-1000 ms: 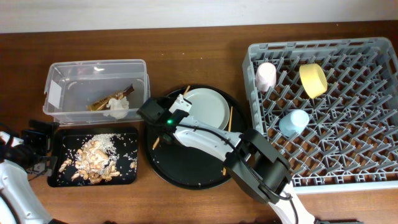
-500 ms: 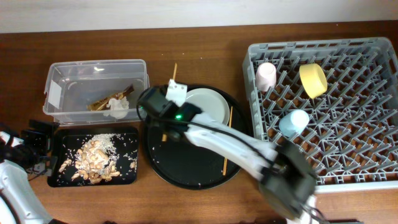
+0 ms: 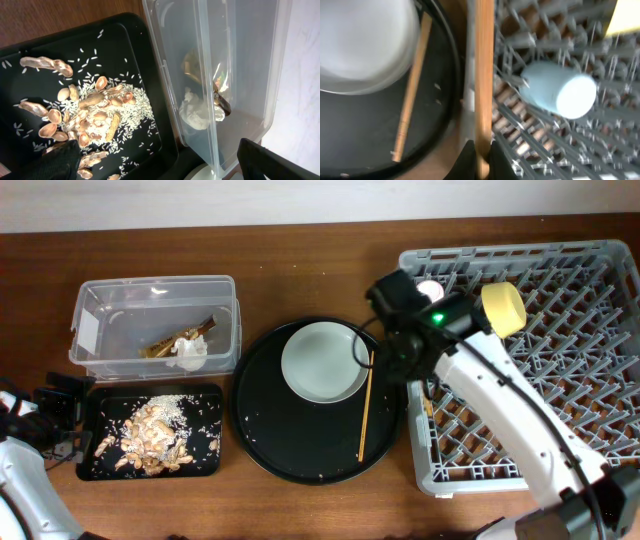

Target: Sort waste into correct bins and load items into the dishwasher rack

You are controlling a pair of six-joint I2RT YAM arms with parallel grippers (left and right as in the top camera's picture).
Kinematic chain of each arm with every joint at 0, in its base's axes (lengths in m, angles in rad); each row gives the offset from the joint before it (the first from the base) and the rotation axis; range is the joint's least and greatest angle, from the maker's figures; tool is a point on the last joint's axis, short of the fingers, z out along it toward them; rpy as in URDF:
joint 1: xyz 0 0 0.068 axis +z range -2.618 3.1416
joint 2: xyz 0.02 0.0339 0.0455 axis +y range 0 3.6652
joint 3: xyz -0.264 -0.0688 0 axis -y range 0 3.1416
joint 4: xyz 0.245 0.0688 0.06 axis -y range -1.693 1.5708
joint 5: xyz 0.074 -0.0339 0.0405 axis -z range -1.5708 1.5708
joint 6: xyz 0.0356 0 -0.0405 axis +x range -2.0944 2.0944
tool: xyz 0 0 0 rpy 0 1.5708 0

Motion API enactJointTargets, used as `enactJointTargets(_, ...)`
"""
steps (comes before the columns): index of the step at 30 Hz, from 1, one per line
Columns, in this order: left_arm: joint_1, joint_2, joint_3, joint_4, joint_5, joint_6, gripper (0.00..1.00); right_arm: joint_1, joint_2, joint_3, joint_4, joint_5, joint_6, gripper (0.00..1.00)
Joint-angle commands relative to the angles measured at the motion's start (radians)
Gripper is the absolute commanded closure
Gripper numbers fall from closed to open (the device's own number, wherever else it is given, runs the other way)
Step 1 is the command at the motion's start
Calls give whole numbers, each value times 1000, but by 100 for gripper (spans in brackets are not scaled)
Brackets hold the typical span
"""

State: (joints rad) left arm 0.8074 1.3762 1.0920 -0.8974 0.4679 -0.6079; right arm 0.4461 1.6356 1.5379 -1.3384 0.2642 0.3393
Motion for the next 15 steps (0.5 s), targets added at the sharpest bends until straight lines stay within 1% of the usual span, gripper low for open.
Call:
enactJointTargets(1,5,-13,15,-1,3,-6,1,-79,-6,-96,29,-28,-15,96)
enactJointTargets(3,5,-13,15,-1,3,-6,1,-109,-6,-148,56,-29,-45,96)
enactJointTargets(6,5,-13,15,-1,3,-6,1,-114,-6,-184,86,-29,-78,95)
enactJointTargets(9,5,-13,15,-1,3,-6,1,-115,-6,-188,90,-28,-78,86)
enactJointTargets(10,5,-13,15,-1,3,-6,1,-114,-6,-189,90,-28,-78,77)
enactJointTargets(11,5,-13,15,-1,3,-6,1,-115,-6,-189,90,-28,-78,73)
enactJointTargets(15,5,-13,15,-1,3,-6,1,-114,-6,-189,90,-28,-78,72)
